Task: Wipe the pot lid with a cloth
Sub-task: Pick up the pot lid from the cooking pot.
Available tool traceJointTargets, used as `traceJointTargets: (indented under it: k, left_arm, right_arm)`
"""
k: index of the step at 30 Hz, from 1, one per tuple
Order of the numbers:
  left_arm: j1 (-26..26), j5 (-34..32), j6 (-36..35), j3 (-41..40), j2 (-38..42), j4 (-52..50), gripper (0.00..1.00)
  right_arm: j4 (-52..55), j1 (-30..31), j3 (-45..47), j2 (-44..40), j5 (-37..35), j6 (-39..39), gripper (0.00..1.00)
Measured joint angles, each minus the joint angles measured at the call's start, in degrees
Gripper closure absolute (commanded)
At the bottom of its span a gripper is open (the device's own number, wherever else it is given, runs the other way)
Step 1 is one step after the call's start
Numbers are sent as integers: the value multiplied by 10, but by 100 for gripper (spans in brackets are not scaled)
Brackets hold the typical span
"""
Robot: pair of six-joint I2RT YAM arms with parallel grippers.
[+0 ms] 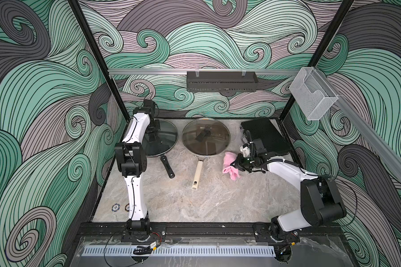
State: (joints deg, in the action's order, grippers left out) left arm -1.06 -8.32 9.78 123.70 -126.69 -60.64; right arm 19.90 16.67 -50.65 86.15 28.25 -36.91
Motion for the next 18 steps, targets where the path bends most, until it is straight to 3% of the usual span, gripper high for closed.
traceJointTargets:
  k: [9, 18]
  left_arm:
    - [0, 11, -31, -41, 40, 7, 100]
    - [0, 28, -70, -154, 129, 70, 100]
  right_arm:
    - [-5, 5, 0, 0, 0, -3, 100]
    - [-11, 10, 0, 0, 0, -8, 100]
